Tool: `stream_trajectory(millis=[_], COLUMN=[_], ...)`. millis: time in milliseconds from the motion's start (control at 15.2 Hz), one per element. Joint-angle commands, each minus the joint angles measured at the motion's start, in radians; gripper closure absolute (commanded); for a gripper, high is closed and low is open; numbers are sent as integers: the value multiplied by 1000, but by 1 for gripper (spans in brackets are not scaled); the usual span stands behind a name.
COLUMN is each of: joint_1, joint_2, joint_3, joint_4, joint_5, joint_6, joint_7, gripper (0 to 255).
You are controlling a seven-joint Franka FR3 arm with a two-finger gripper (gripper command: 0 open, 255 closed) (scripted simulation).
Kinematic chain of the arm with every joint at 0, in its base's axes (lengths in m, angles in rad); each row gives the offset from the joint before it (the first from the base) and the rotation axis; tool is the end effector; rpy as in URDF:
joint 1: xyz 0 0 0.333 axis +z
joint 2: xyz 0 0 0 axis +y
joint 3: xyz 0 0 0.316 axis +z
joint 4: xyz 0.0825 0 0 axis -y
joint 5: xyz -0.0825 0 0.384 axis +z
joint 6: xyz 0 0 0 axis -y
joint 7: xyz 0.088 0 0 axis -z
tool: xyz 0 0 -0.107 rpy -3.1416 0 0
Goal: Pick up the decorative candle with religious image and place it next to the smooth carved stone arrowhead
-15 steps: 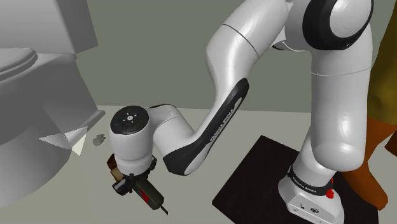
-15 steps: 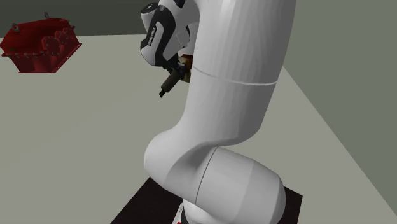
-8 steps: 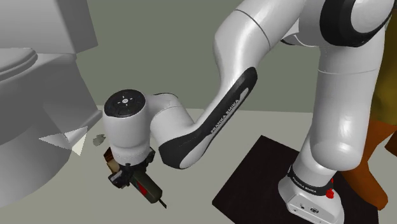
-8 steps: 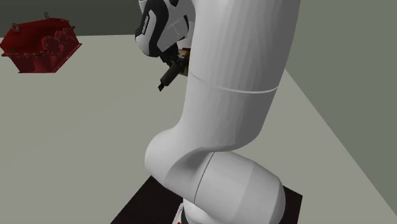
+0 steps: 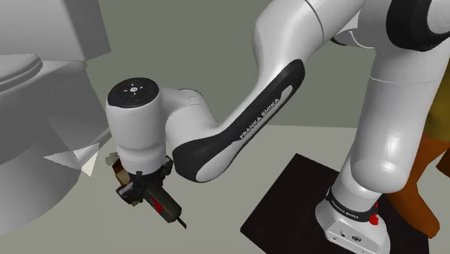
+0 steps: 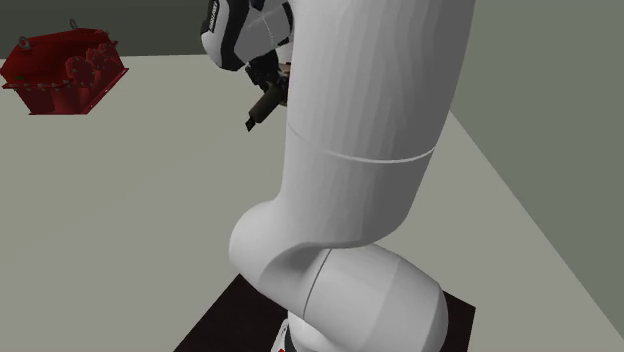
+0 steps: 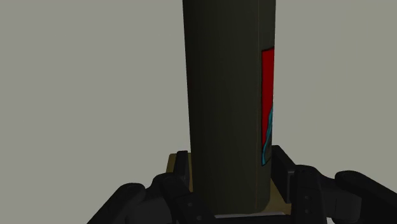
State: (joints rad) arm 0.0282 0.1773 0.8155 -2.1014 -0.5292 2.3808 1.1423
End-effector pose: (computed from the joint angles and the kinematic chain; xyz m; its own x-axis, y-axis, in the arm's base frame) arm 0.3970 0.4231 0.3770 0.9492 0.0375 0.3125 0.0374 -0.9993 0.0063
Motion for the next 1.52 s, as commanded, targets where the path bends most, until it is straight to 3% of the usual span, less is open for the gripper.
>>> stream_trajectory(millis=[0, 792, 1452], joint_1=[-6, -57, -32], joint_2=[-13, 234, 505], joint_3=[6, -112, -191], joint_4=[6, 301, 714], joint_5=[19, -75, -109], joint_6=[-11, -70, -195], joint_7=[-16, -212, -409], gripper=[255, 255, 255])
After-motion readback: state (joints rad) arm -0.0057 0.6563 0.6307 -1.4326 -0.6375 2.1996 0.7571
